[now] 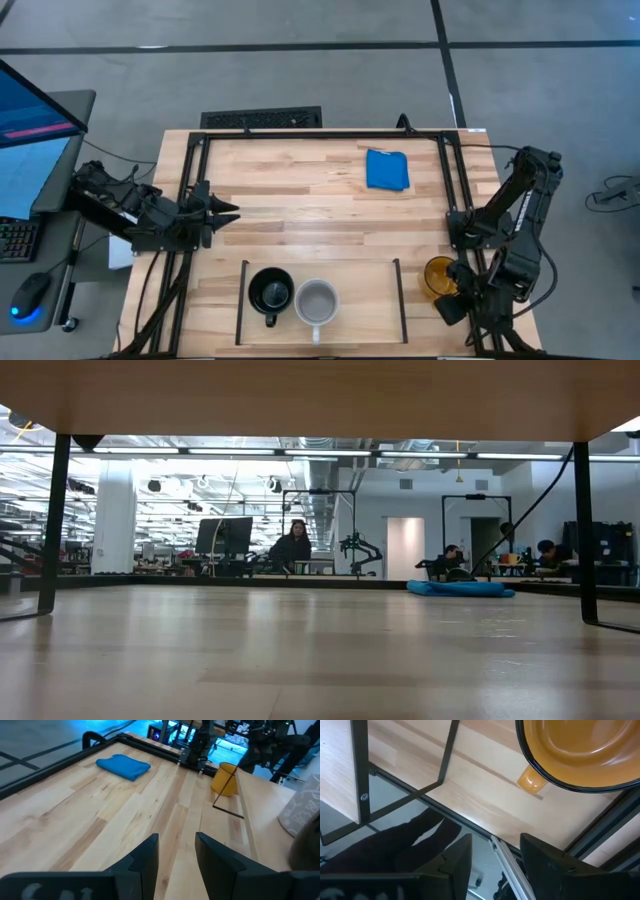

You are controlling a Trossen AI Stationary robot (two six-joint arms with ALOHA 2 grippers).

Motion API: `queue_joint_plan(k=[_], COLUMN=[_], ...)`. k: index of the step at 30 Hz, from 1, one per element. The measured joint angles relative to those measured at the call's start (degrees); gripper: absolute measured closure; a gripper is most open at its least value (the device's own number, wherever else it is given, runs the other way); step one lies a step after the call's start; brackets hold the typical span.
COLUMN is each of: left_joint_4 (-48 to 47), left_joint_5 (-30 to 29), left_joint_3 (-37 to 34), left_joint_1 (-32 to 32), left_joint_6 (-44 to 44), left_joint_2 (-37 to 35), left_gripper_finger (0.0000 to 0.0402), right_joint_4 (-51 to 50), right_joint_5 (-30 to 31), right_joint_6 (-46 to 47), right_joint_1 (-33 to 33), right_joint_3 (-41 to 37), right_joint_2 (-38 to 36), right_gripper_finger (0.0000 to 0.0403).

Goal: Stack small to large cups/mugs on shelf
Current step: Put the orange mug beside the white mug on the shelf

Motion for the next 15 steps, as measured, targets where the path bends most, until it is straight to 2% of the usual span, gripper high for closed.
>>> queue_joint_plan(k=[15], left_joint_4=[0.0], left_joint_5=[-1.0], left_joint_3=[0.0], left_joint_1=[0.0], left_joint_6=[1.2], left_joint_2=[0.0], left_gripper_finger=[0.0283], right_joint_4=[-0.2], right_joint_5=[0.2], right_joint_6=[1.5], right_joint_1=[0.0], right_joint_3=[0.0], right_joint_2=[0.0], right_gripper_finger=[0.0204])
